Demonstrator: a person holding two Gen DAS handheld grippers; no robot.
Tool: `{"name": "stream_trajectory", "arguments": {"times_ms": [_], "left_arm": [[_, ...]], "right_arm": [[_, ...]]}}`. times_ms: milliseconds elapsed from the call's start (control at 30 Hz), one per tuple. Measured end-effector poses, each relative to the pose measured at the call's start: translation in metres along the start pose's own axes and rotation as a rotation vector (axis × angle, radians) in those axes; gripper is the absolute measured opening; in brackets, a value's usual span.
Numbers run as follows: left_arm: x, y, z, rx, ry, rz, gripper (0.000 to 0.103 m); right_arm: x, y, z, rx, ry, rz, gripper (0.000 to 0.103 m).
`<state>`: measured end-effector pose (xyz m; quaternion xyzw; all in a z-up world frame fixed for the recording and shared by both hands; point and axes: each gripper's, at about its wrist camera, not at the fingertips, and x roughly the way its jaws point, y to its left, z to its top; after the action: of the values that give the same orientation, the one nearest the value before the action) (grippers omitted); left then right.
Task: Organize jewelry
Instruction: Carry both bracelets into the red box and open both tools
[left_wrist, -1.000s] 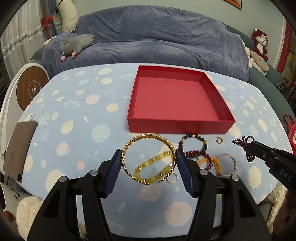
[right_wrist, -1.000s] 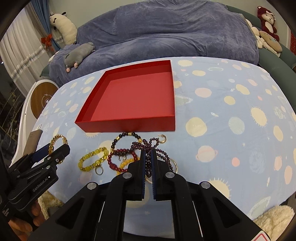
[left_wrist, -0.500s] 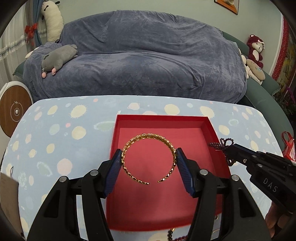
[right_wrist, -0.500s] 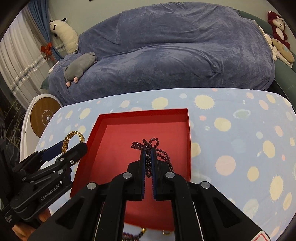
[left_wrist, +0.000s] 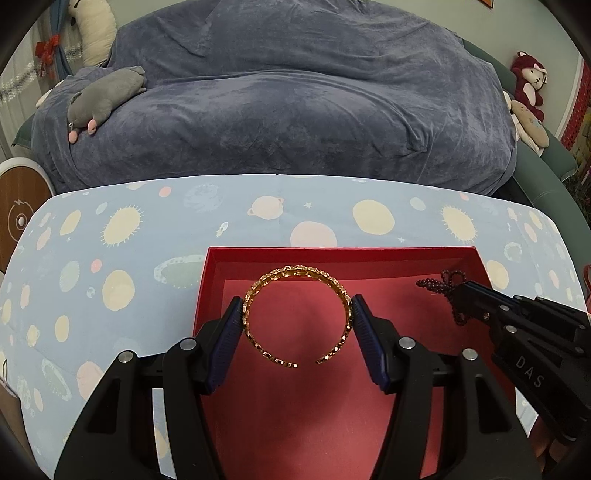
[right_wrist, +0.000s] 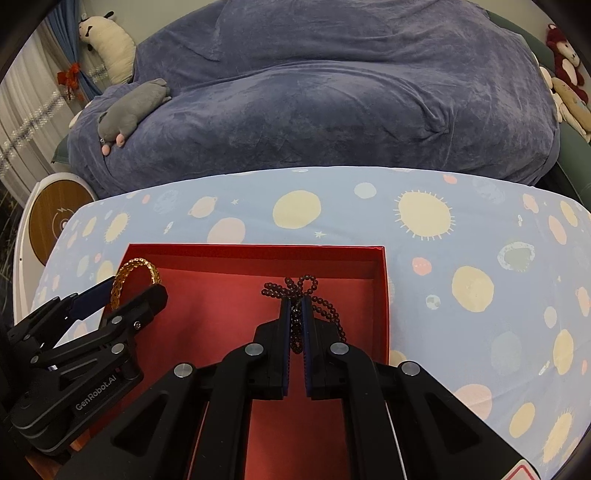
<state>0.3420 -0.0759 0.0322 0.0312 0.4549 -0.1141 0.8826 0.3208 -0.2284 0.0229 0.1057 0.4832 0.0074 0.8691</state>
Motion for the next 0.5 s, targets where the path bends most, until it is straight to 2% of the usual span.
{"name": "stream_trajectory", "arguments": {"times_ms": [100, 167, 200, 233, 367, 500], "left_arm": [[0.005, -0.001, 0.001, 0.000, 0.008, 0.000, 0.056], [0.007, -0.001, 0.001, -0.007, 0.010, 0.002, 0.057], [0.007, -0.001, 0.001, -0.009, 0.009, 0.006, 0.056], [0.006, -0.002, 0.001, -0.009, 0.004, 0.012, 0.058], [-0.003, -0.005, 0.001, -0.003, -0.026, 0.042, 0.070], [-0.017, -0.006, -0.001, 0.000, -0.039, 0.046, 0.071]], "right_arm": [[0.006, -0.004, 0.001, 0.006, 0.005, -0.010, 0.006], [0.005, -0.004, 0.002, 0.001, -0.006, -0.017, 0.011], [0.004, -0.004, 0.003, -0.002, -0.009, -0.023, 0.017], [0.002, -0.004, 0.002, -0.001, -0.017, -0.027, 0.022], [-0.012, -0.003, 0.000, -0.004, -0.043, -0.020, 0.026], [-0.035, 0.000, -0.007, -0.019, -0.075, -0.017, 0.032]]}}
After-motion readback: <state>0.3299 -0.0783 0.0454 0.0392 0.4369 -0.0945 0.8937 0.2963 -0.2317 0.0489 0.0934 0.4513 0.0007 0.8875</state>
